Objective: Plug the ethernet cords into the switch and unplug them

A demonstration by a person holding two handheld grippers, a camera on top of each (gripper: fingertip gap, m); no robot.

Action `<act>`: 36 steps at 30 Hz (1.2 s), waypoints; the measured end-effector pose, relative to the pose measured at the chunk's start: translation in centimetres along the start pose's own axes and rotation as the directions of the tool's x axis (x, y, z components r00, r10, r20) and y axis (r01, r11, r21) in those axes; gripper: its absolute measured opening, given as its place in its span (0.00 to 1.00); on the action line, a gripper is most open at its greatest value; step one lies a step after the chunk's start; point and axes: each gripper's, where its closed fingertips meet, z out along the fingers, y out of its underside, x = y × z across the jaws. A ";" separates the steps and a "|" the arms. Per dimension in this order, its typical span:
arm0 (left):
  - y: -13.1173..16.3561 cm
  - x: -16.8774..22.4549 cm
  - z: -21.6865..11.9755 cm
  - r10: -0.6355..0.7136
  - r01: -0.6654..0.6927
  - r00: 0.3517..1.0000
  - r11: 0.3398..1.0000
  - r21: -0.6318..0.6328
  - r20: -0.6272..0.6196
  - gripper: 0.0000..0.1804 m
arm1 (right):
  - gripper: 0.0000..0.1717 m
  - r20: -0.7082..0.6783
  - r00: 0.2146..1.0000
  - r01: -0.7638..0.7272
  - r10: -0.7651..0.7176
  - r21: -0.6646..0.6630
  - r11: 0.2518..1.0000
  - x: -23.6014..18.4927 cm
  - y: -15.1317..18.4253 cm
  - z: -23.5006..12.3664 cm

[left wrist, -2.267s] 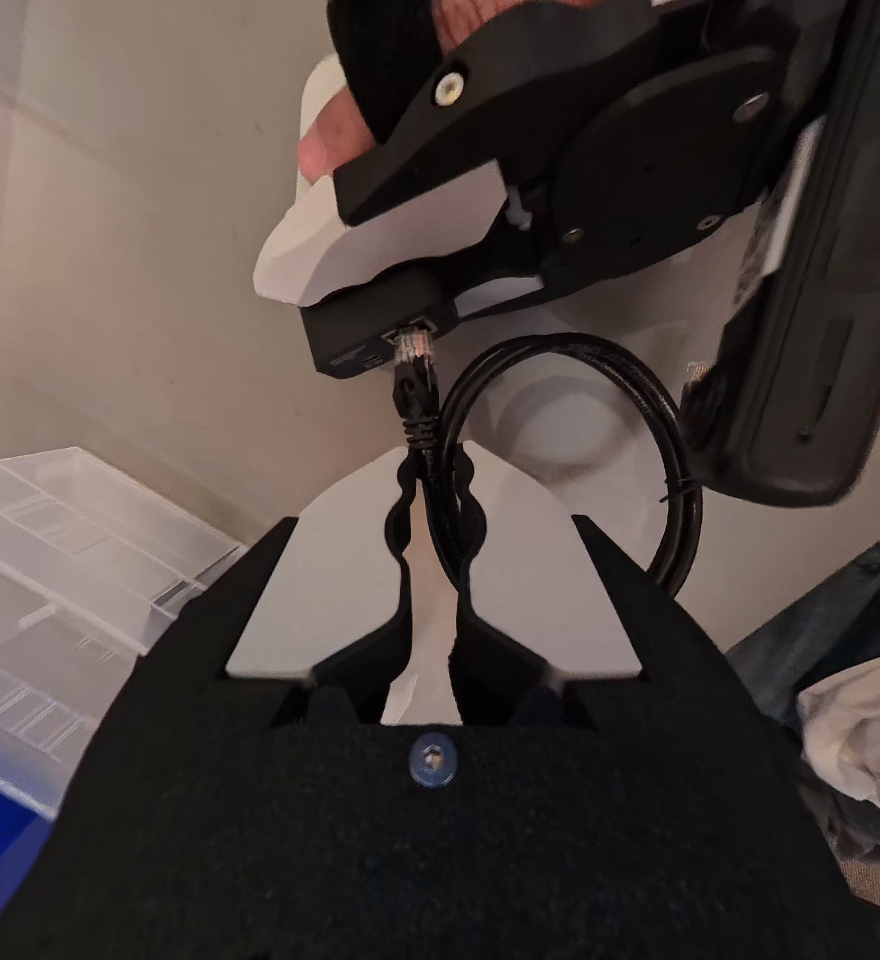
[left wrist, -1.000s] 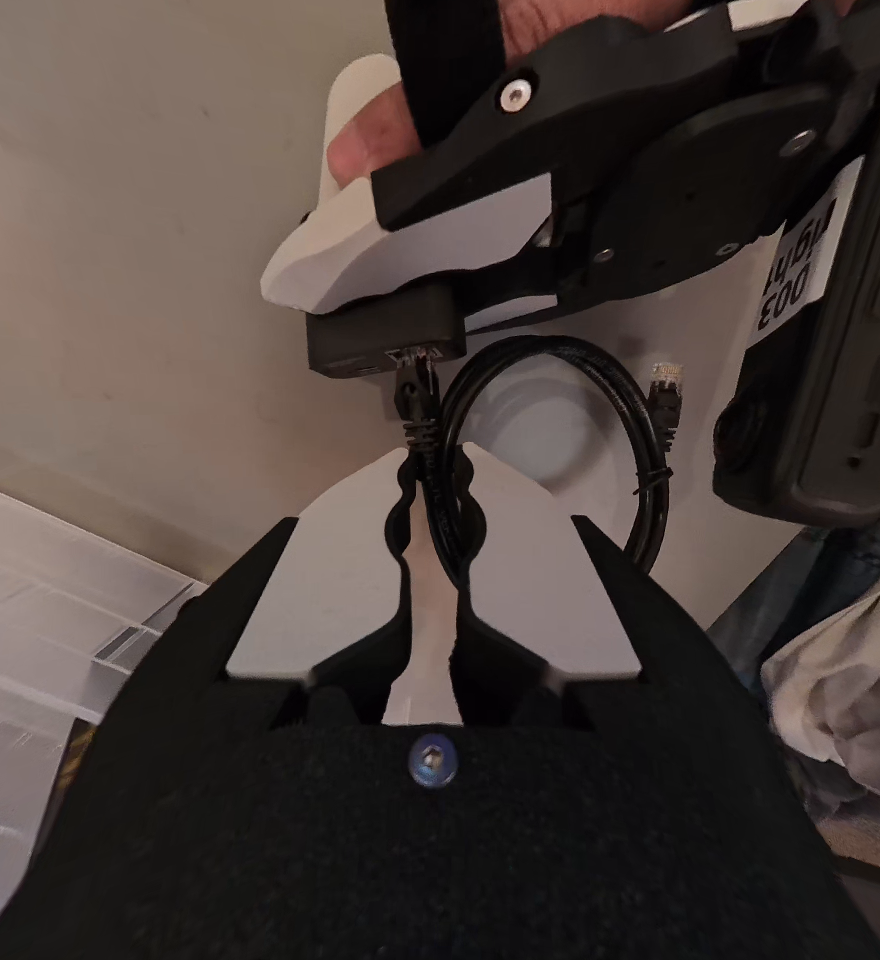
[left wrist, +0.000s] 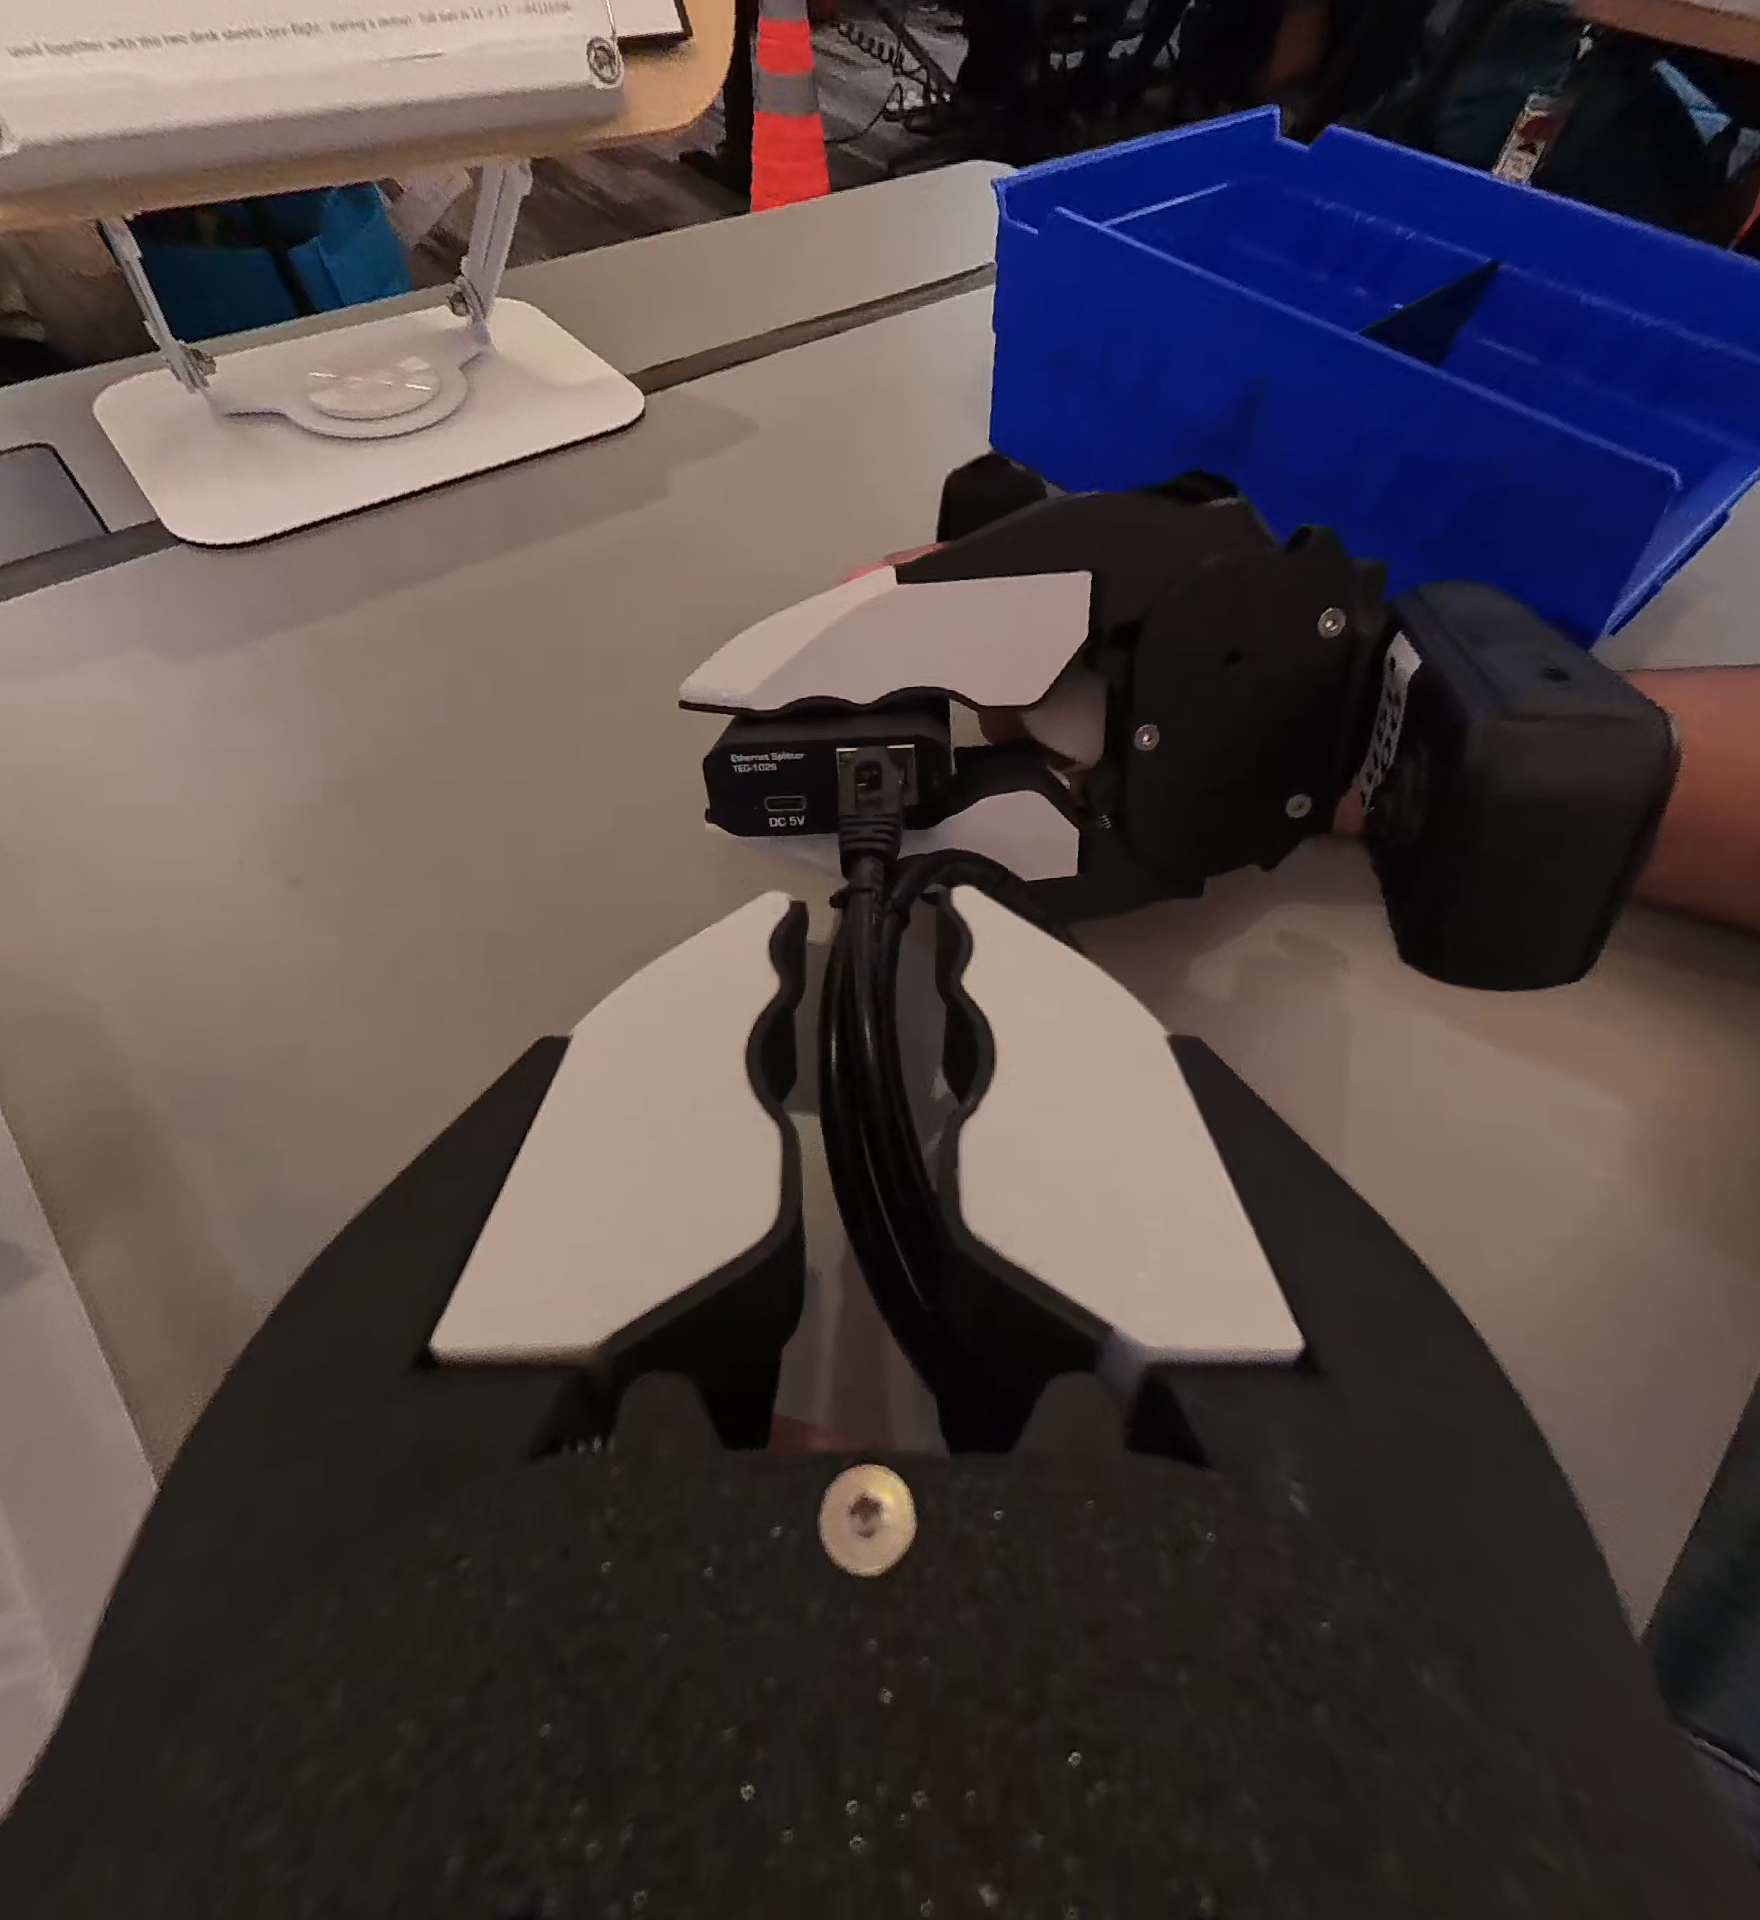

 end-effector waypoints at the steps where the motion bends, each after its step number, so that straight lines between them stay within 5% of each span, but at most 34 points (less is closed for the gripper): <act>1: -0.1 0.1 0.0 -0.003 0.003 1.000 1.000 0.015 -0.004 0.11 | 0.15 0.002 1.000 0.001 -0.001 0.002 1.000 -0.1 0.0 0.0; 36: 0.1 -0.6 -0.2 -0.047 0.049 0.999 0.993 -0.105 0.021 0.04 | 0.15 0.084 0.996 -0.031 0.034 -0.044 0.999 -1.8 -0.6 0.1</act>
